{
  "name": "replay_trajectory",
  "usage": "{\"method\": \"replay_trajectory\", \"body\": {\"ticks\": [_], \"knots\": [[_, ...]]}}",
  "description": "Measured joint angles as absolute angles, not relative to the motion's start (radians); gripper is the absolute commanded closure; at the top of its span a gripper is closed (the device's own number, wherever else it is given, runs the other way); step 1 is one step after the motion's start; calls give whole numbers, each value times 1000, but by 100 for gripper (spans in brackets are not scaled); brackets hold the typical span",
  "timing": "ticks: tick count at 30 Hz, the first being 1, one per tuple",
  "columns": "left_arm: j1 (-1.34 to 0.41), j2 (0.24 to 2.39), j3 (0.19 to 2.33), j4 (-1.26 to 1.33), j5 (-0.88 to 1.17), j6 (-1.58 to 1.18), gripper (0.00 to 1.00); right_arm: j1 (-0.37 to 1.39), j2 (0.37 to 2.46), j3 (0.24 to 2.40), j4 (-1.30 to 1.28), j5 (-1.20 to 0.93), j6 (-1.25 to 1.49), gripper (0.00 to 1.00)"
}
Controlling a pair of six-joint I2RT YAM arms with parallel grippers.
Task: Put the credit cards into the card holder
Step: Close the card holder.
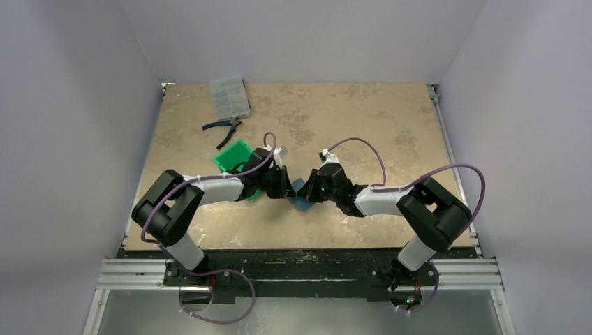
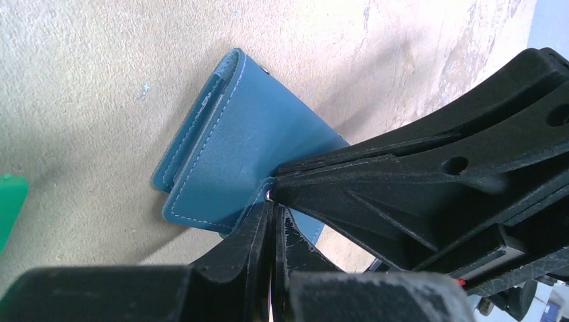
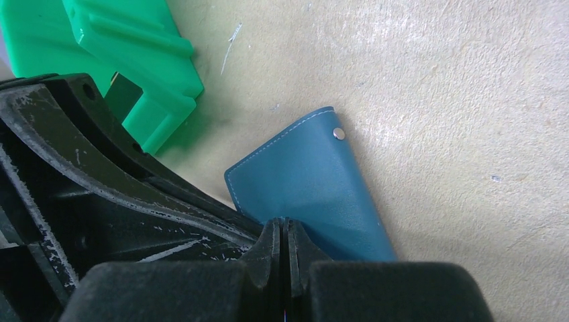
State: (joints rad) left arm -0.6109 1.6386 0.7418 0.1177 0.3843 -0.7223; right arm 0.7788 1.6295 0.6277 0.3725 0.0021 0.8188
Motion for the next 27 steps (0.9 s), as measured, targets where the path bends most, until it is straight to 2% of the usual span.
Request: {"method": "replay_trajectory", "body": {"ticks": [9, 22, 27], "knots": [[-617, 1656, 748, 116, 374, -723, 100, 773, 1629, 620, 388, -19, 817, 100], [-696, 1707, 886, -83, 215, -710, 100, 757, 1620, 589, 433, -25, 796, 100], [-730, 1713, 907, -112, 153, -710, 100, 749, 1594, 588, 404, -40, 792, 81]]}}
